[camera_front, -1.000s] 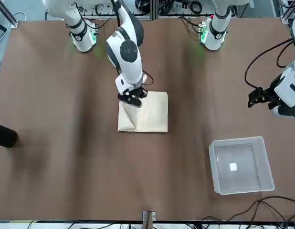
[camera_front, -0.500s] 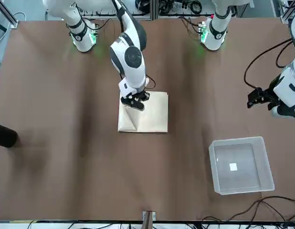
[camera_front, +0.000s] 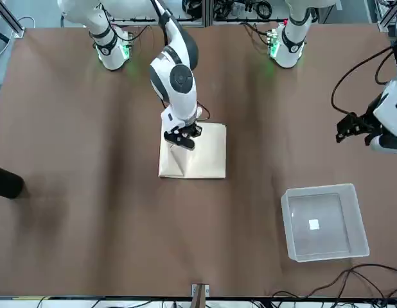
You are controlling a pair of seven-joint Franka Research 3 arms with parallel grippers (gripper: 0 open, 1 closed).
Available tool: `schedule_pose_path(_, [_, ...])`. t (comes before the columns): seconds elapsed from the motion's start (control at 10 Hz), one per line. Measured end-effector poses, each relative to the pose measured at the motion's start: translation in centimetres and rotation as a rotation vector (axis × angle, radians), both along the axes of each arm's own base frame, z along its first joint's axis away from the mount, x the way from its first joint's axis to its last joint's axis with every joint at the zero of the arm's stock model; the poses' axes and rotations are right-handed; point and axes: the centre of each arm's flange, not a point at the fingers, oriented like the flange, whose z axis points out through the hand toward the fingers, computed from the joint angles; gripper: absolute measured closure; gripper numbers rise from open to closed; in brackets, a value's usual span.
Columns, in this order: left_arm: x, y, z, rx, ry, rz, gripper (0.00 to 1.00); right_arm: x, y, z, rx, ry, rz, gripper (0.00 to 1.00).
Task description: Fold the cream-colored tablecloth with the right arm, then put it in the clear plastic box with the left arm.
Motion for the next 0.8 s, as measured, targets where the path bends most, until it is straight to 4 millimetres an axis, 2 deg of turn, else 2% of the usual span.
schedule_pose_path(0.1, [-0.2, 0.1, 0.3, 0.0, -0.005, 0.001, 0.0, 0.0, 0.0, 0.0, 0.0, 0.0, 0.0, 0.78])
schedule_pose_path(0.3, [-0.3, 0.2, 0.2, 0.0, -0.001, 0.004, 0.0, 0.1, 0.0, 0.1, 0.002, -0.002, -0.001, 0.71])
schedule_pose_path(0.5, [-0.3, 0.2, -0.2, 0.001, 0.008, 0.004, 0.0, 0.2, 0.0, 0.2, 0.002, -0.004, -0.003, 0.71])
schedule_pose_path(0.8, [-0.4, 0.2, -1.0, 0.002, 0.028, 0.003, 0.0, 0.5, 0.0, 0.2, 0.003, -0.008, -0.006, 0.52])
